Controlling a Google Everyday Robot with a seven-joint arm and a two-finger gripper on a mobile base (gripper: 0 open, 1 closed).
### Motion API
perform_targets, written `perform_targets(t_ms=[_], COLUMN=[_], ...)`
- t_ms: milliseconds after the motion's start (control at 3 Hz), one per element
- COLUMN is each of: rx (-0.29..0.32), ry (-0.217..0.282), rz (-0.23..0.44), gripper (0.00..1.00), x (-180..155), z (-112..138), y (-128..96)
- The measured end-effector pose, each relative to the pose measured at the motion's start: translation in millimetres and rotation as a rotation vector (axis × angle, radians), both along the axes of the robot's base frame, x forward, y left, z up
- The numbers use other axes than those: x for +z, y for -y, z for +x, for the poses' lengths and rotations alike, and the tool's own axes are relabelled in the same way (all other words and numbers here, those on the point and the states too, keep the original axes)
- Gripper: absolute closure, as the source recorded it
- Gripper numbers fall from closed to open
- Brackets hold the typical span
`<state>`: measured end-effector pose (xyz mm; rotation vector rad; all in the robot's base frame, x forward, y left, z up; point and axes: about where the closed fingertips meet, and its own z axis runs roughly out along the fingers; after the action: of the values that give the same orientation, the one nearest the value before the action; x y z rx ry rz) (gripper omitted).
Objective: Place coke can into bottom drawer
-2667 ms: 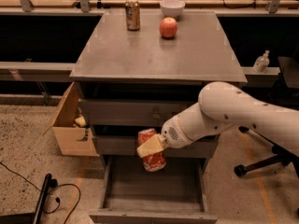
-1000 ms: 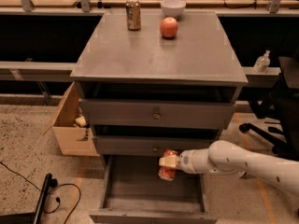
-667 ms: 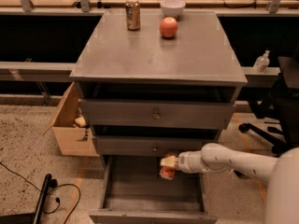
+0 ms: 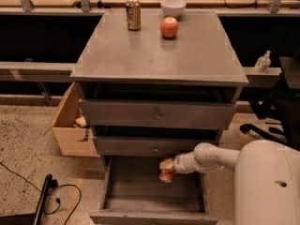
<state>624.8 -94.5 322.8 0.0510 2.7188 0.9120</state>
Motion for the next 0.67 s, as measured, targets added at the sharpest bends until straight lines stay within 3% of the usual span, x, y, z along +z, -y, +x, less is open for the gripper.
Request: perform_targets(t_ms=[333, 667], rx=[-0.03, -0.072], ry=[-0.029, -0.108], rz=[0.013, 0.028], gripper=[1.0, 1.0], x=[-18.7, -67.4], z=[-6.9, -18.8], y=[-4.0, -10.0])
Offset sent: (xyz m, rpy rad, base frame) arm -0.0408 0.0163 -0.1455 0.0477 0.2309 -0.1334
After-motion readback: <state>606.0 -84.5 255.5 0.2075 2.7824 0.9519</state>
